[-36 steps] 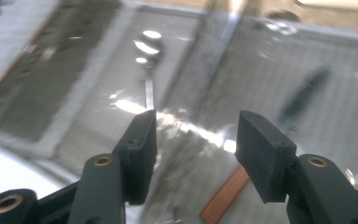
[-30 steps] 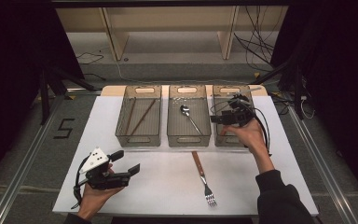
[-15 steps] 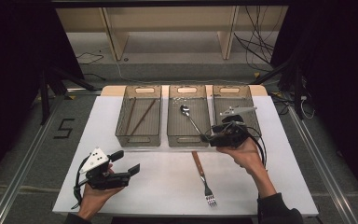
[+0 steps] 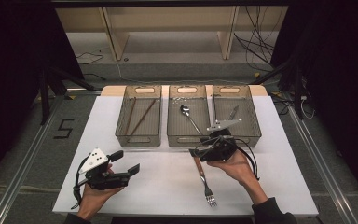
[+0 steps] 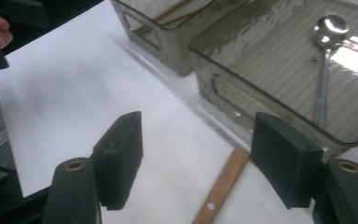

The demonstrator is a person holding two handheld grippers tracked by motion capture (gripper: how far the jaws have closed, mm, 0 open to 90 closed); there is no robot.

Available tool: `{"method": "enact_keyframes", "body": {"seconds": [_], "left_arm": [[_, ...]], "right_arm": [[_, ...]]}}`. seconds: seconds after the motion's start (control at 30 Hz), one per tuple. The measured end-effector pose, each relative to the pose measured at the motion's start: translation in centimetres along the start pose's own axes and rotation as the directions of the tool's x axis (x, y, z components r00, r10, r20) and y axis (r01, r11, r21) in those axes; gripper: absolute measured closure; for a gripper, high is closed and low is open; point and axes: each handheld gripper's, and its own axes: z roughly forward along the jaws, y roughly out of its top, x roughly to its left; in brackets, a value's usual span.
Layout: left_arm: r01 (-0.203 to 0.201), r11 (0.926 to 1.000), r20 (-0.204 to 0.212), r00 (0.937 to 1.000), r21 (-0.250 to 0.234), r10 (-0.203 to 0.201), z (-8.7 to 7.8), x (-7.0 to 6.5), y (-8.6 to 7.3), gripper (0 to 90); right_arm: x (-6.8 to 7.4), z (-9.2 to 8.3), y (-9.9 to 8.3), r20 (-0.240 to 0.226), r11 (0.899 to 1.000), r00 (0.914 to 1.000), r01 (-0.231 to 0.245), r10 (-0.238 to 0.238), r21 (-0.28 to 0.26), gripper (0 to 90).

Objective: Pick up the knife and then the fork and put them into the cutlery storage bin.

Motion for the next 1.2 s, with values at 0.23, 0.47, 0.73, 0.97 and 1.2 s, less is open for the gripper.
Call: {"method": "enact_keyframes", "body": {"seconds": [0.23, 0.47, 0.73, 0.97, 1.2], "left_arm": [[0.001, 1.0000, 0.002, 1.0000, 0.002, -0.001, 0.0, 0.0, 0.0, 15.3], [0.001, 1.0000, 0.003, 1.0000, 0.003, -0.001, 0.1, -0.1, 0.0, 15.3], [0.003, 1.0000, 0.004, 1.0000, 0.004, -0.003, 0.1, -0.1, 0.0, 15.3], [-0.001, 1.0000, 0.006, 1.0000, 0.007, 0.001, 0.1, 0.0, 0.0, 15.3], [0.002, 1.0000, 0.007, 1.0000, 0.008, -0.002, 0.2, 0.0, 0.0, 15.3]], "right_arm": [[0.7, 1.2, -0.7, -0.012, 0.998, 0.9993, 0.037, -0.036, 0.044, 49.8], [0.8, 3.0, -1.7, -0.006, 0.989, 0.9966, 0.083, -0.083, 0.123, 69.3], [0.8, 5.6, -2.6, 0.009, 0.969, 0.9918, 0.123, -0.128, 0.215, 88.5], [0.2, 7.1, -3.0, 0.050, 0.957, 0.9872, 0.134, -0.151, 0.256, 90.0], [-0.2, 7.7, -3.4, 0.070, 0.951, 0.9861, 0.126, -0.151, 0.283, 90.0]]}}
